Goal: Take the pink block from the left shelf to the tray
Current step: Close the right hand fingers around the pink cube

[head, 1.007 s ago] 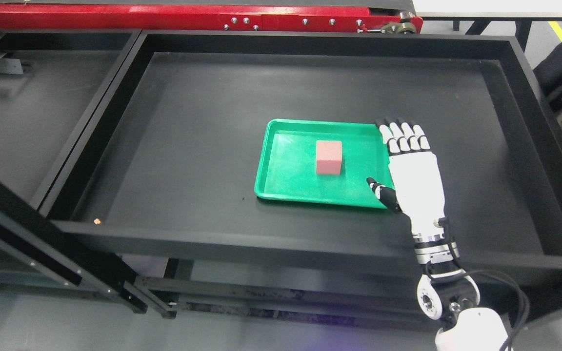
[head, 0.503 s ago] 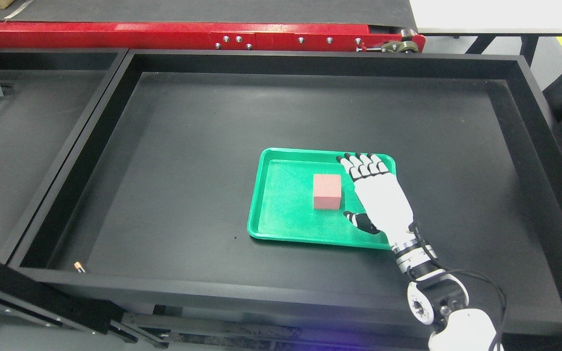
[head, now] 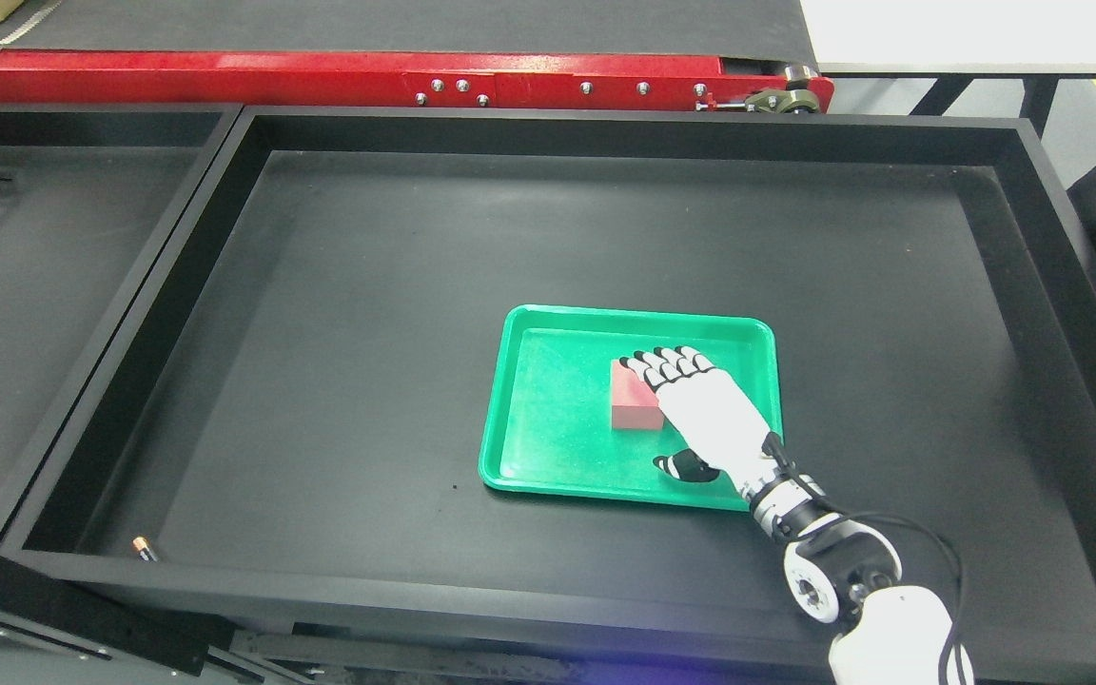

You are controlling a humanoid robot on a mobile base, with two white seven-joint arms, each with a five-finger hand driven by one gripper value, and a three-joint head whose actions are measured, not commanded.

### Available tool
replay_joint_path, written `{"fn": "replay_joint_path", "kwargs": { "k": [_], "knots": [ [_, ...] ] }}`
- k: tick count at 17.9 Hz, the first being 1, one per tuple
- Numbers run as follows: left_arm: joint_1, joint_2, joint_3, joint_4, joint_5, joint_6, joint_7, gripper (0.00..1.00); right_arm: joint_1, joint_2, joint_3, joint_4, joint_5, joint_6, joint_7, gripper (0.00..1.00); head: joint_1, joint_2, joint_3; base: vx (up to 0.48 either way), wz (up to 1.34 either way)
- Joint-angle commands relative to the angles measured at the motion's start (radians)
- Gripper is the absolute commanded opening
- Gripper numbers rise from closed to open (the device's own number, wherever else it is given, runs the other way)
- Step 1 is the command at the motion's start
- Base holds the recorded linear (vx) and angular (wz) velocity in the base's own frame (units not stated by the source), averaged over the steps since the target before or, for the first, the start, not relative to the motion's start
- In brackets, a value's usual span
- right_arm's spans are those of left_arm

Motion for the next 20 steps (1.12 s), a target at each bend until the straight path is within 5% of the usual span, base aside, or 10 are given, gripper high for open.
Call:
{"fn": "replay_joint_path", "kwargs": {
  "k": [1,20],
  "knots": [
    [-0.029,0.017,0.0,-0.017,0.0,0.0,0.0,1.0,-0.057,-0.017,0.007,0.083,-0.003,-0.004,0.013,0.99,0.0,0.0,0.0,0.023,-0.02],
    [-0.029,0.017,0.0,-0.017,0.0,0.0,0.0,1.0,-0.185,-0.017,0.017,0.276,-0.003,-0.073,0.117,0.99,0.0,0.0,0.0,0.028,0.0]
  ]
}}
